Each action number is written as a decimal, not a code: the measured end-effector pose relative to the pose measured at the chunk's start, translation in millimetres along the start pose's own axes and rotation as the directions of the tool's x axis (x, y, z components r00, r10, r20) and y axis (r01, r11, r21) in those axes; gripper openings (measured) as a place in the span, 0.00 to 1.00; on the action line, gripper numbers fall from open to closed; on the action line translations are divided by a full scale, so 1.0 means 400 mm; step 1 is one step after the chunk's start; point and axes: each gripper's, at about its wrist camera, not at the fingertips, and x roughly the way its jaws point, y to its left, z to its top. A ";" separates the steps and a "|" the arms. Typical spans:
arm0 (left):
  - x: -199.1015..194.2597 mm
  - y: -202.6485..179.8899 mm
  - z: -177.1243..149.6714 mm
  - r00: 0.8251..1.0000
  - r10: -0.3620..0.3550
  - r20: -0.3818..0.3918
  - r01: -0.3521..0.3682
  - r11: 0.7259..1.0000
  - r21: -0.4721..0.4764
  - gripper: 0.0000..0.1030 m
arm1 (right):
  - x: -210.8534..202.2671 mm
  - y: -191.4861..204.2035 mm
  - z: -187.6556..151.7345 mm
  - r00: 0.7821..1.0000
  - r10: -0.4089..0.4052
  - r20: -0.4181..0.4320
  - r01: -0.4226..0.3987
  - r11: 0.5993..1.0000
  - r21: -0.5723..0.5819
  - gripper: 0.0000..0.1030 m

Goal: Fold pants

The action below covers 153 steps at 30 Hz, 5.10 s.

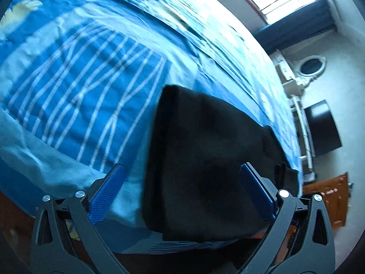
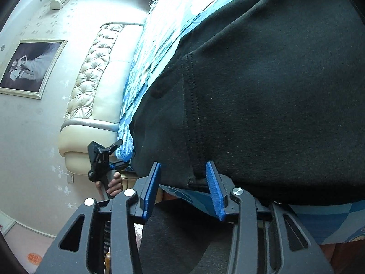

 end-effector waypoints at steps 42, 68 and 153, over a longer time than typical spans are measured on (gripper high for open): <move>-0.034 -0.410 -0.038 0.992 0.118 0.032 -0.122 0.961 0.247 0.13 | -0.098 0.174 -0.030 0.749 -0.546 0.377 0.644 0.732 -0.221 0.78; 0.184 -0.852 -0.204 0.989 0.134 -0.059 -0.084 0.847 0.525 0.12 | -0.321 0.154 -0.079 0.569 -0.653 0.500 0.801 0.578 -0.156 0.79; 0.344 -1.059 -0.438 0.943 0.284 0.171 -0.326 0.700 0.635 0.90 | -0.625 -0.120 -0.106 0.611 -0.639 0.468 0.652 0.741 0.162 0.79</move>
